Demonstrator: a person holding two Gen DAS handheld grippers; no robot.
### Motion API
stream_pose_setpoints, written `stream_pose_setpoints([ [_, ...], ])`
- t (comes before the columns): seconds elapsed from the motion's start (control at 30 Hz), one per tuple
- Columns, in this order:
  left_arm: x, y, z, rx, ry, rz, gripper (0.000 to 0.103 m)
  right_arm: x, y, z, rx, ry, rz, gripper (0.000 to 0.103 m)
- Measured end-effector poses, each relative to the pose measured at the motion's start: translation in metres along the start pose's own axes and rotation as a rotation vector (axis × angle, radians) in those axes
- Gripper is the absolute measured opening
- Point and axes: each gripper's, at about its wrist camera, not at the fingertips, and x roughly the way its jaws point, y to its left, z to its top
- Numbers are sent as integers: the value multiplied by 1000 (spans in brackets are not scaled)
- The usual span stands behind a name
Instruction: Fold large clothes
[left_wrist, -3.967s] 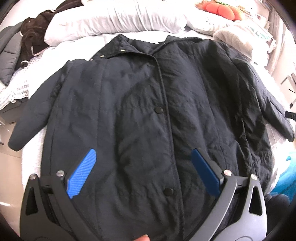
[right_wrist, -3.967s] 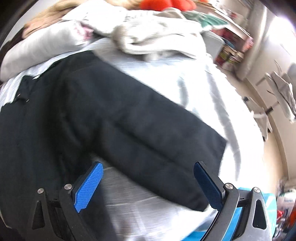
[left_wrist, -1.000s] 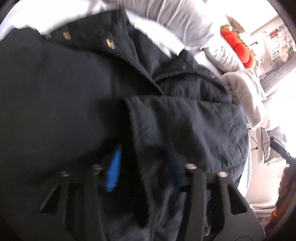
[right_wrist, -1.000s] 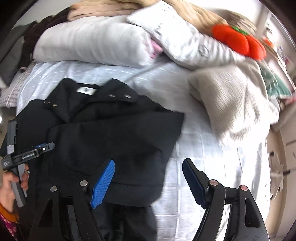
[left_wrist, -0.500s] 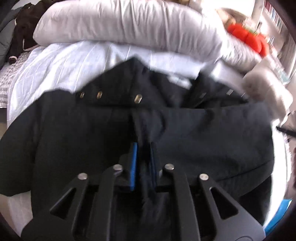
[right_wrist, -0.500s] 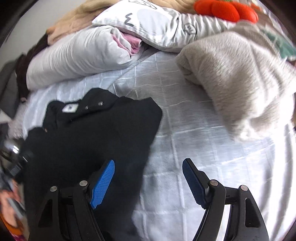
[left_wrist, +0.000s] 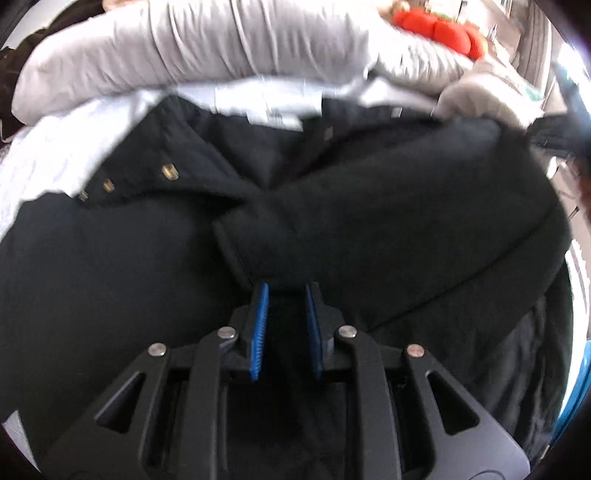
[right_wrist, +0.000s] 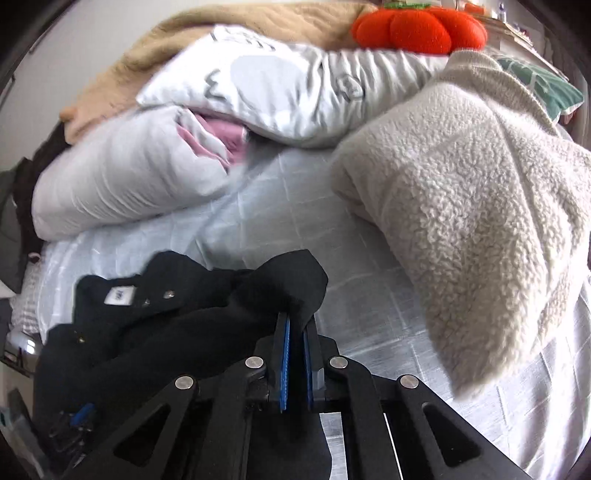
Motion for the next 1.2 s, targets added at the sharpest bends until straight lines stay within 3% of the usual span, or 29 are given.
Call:
stream_pose_setpoints([
  [0.1, -1, 2, -2, -30, 1, -14, 25, -5, -7, -7, -5, -1, 13, 15],
  [0.17, -12, 12, -1, -70, 1, -51, 52, -23, -13, -19, -21, -33, 6, 24],
  [0.23, -20, 24, -2, -98, -15, -52, 63, -44, -15, -35, -69, -59, 6, 42],
  [0.3, -21, 40, 0, -150, -10, -84, 63, -61, -16, -54, -107, -85, -11, 59],
  [0.4, -9, 56, -4, -245, 32, -157, 63, -72, -19, -91, -156, -90, -6, 62],
  [0.43, -3, 56, -5, -258, 48, -179, 62, -72, -21, -108, -172, -79, -5, 62],
  [0.5, 6, 48, -6, -262, 55, -259, 45, -69, -24, -130, -188, -64, 1, 62],
  [0.53, 9, 43, -7, -264, 57, -278, 42, -65, -26, -142, -197, -47, 6, 62],
  [0.57, 10, 37, -6, -264, 46, -268, 34, -60, -26, -155, -212, -22, 19, 62],
  [0.6, 8, 33, -5, -250, 33, -268, 19, -56, -26, -163, -226, -4, 30, 62],
  [0.67, -4, 27, -1, -245, -17, -243, 10, -43, -21, -179, -271, 41, 38, 62],
  [0.77, -55, 20, 11, -244, -213, -200, 8, -28, -12, -181, -307, 55, 12, 62],
  [0.87, -91, 20, 25, -243, -316, -165, 8, -22, -6, -163, -266, 24, 49, 62],
  [0.97, -119, 18, 35, -231, -387, -178, 8, -16, 1, -145, -217, -11, 89, 62],
  [1.1, -154, 9, 46, -223, -487, -210, 8, -6, 12, -137, -233, -22, 54, 61],
  [1.2, -175, 1, 54, -217, -530, -256, 8, -23, 10, -127, -188, -120, 49, 61],
])
